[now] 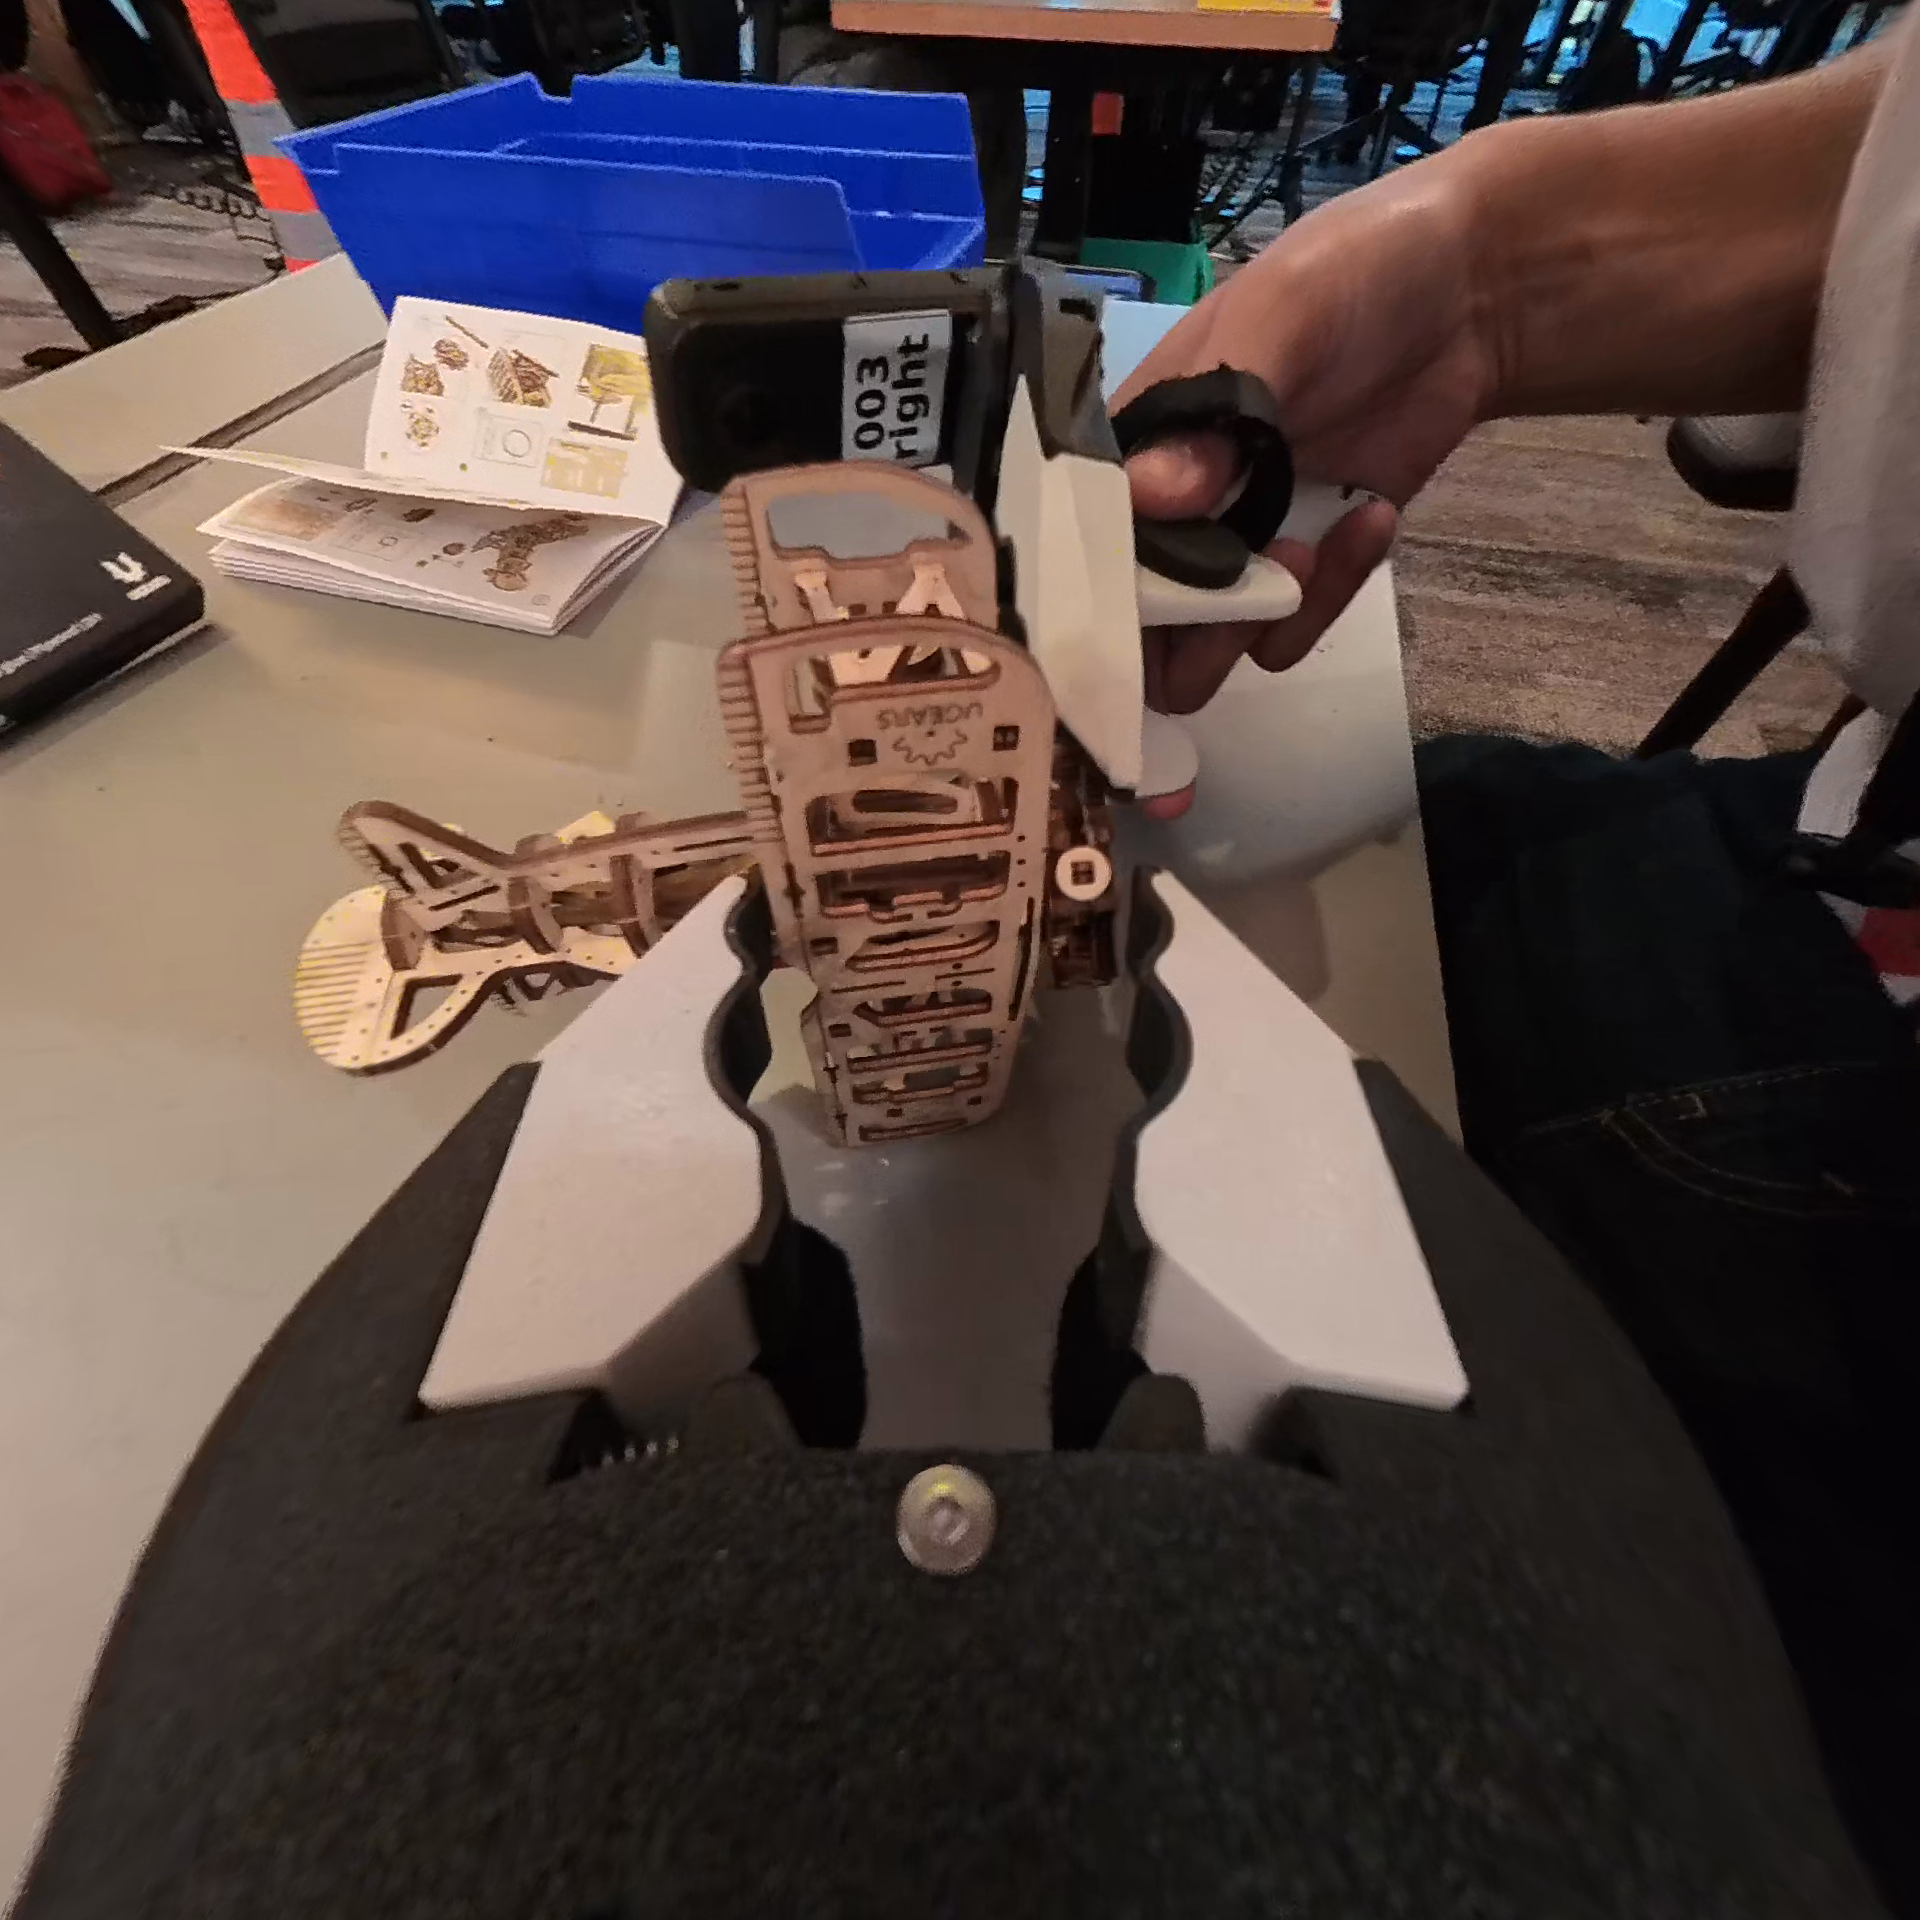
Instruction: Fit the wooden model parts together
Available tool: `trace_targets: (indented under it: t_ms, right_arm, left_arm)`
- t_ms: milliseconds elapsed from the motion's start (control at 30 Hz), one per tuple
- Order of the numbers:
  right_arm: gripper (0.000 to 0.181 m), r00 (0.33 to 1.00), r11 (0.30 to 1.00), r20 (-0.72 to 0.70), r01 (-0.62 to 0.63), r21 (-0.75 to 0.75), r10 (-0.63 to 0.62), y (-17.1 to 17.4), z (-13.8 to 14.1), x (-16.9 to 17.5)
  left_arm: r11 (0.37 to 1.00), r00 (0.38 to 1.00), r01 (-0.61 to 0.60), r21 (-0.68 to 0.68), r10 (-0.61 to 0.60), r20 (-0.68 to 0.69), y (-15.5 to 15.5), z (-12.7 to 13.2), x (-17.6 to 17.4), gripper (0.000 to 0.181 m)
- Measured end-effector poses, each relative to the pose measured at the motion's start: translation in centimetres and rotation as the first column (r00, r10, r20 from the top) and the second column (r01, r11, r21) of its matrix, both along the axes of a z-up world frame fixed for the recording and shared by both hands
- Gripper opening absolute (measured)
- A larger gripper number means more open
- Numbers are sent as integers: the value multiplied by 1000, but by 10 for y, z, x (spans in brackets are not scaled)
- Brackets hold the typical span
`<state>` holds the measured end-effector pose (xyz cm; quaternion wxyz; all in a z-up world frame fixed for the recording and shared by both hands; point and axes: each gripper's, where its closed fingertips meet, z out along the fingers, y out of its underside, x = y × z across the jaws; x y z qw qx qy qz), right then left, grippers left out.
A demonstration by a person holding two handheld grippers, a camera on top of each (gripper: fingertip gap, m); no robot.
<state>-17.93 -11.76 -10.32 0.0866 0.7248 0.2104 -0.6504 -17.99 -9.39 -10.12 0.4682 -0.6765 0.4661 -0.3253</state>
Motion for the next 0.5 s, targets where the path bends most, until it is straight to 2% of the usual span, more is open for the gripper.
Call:
trace_targets:
  t_ms: [100,300,500]
  right_arm:
    - [47,1000,1000,-2,0,-12,0,2,0,2]
    - [47,1000,1000,-12,7,-9,-7,4,0,2]
    - [46,1000,1000,-7,18,15,-18,5,-1,0]
  left_arm:
    - [999,999,38,-23,-38,3,-2,1,1,73]
    - [992,995,83,-99,-78,57,-2,6,-2,70]
    - [998,997,57,-15,-58,-43,5,1,2,69]
